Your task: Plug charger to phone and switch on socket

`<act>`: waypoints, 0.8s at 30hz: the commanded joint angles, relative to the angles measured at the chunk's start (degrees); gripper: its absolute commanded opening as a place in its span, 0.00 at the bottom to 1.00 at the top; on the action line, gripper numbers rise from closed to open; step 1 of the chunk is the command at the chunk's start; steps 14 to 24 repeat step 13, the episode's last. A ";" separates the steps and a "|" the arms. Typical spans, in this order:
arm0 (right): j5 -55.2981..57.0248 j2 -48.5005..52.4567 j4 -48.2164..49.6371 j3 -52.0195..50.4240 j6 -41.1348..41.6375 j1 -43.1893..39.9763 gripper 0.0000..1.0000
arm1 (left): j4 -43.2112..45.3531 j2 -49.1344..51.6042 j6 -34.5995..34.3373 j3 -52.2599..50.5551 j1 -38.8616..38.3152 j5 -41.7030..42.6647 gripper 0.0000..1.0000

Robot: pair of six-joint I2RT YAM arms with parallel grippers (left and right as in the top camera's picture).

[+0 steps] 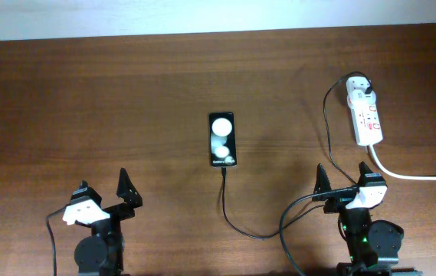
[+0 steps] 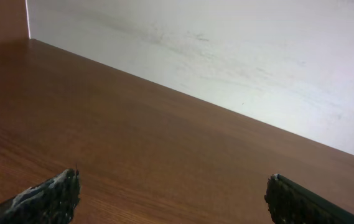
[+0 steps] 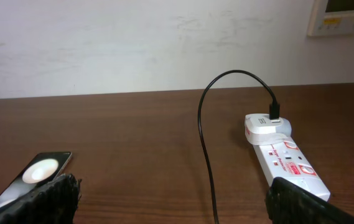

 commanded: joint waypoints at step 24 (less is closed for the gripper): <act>0.87 -0.59 -0.15 -0.46 0.42 0.52 0.99 | -0.02 -0.33 1.07 -0.28 0.20 -0.02 0.99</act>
